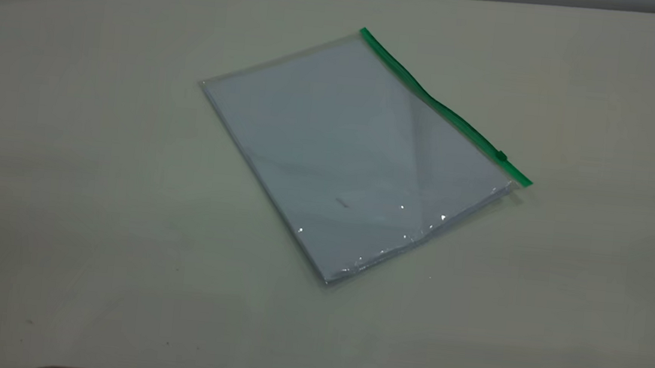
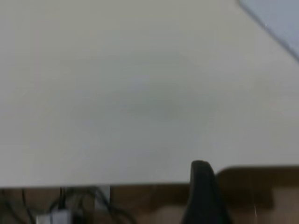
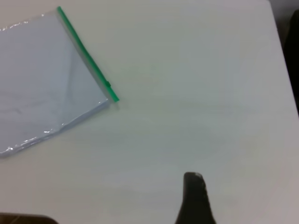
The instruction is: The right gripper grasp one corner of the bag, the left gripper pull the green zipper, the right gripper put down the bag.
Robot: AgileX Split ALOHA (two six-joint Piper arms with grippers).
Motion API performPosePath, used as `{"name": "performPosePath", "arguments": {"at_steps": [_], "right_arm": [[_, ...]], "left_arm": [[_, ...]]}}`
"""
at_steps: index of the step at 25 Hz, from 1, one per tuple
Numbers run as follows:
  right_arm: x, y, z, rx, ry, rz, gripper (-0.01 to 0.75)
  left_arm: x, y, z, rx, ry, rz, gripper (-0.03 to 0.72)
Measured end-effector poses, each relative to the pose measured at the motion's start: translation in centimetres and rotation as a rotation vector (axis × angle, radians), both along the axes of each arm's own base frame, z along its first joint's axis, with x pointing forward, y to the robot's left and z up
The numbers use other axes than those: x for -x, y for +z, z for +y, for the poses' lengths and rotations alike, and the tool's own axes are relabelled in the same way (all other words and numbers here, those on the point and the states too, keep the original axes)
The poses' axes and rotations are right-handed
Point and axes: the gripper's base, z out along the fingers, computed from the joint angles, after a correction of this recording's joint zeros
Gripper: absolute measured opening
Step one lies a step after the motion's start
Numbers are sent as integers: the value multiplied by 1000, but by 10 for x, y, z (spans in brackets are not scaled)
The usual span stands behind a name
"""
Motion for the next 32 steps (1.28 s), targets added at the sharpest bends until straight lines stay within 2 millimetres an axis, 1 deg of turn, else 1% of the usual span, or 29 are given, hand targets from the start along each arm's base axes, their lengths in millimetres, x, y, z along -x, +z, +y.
{"name": "performPosePath", "arguments": {"at_steps": [3,5,10,11,14,18,22,26,29,32], "right_arm": [[-27,11,0,-20,-1,47,591],[-46,13,1,-38,4,92,591],[-93,3,6,-99,45,218,591],[-99,1,7,-111,59,234,591],[-118,-8,13,-167,111,302,591],[-140,-18,18,-207,164,325,591],[-168,-34,20,-229,178,340,591],[-195,-59,19,-239,177,381,591],[-213,-82,19,-246,175,427,591],[-231,-110,19,-267,162,477,591]], "left_arm": [[-23,14,0,1,1,33,568],[-41,23,0,-2,3,32,572],[-89,40,1,-15,7,59,577],[-98,43,1,-16,5,59,579],[-127,45,1,-16,4,86,578],[-166,40,0,-3,3,141,578],[-208,29,0,-4,-2,163,578],[-249,14,-6,-26,-52,175,578],[-277,2,-16,-34,-89,171,578],[-302,-12,-26,-39,-118,169,578]]}}
